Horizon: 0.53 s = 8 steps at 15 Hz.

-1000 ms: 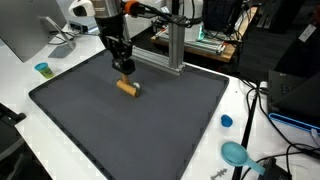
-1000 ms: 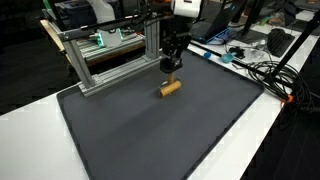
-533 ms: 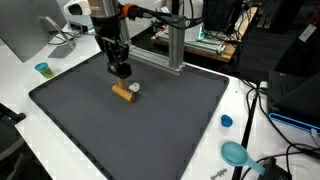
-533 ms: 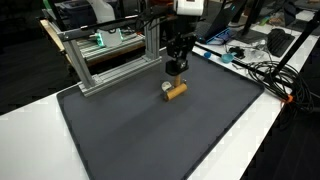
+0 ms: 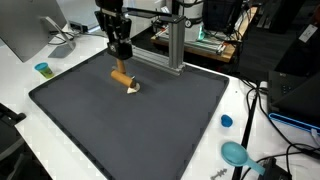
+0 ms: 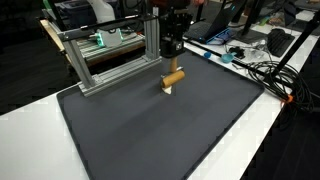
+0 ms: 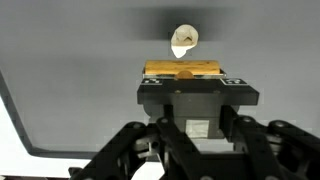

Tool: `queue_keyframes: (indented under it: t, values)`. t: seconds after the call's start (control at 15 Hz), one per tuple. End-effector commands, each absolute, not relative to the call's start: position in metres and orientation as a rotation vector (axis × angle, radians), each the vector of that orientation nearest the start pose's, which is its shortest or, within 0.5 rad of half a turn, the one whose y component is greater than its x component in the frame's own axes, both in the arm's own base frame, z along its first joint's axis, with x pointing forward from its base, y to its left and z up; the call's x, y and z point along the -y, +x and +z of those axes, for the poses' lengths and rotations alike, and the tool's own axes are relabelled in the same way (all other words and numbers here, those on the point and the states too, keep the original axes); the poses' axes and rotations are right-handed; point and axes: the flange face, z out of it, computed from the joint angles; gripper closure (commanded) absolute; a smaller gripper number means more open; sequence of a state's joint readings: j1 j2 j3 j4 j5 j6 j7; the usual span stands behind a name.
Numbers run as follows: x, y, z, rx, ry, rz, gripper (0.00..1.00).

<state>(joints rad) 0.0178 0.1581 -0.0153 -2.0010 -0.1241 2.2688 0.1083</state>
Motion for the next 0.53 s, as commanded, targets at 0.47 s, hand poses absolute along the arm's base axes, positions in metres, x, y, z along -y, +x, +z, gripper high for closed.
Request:
queue_keyframes:
  t: [0.47]
  values:
    - [-0.003,0.584,0.378,-0.001,-3.249,-0.022,0.78]
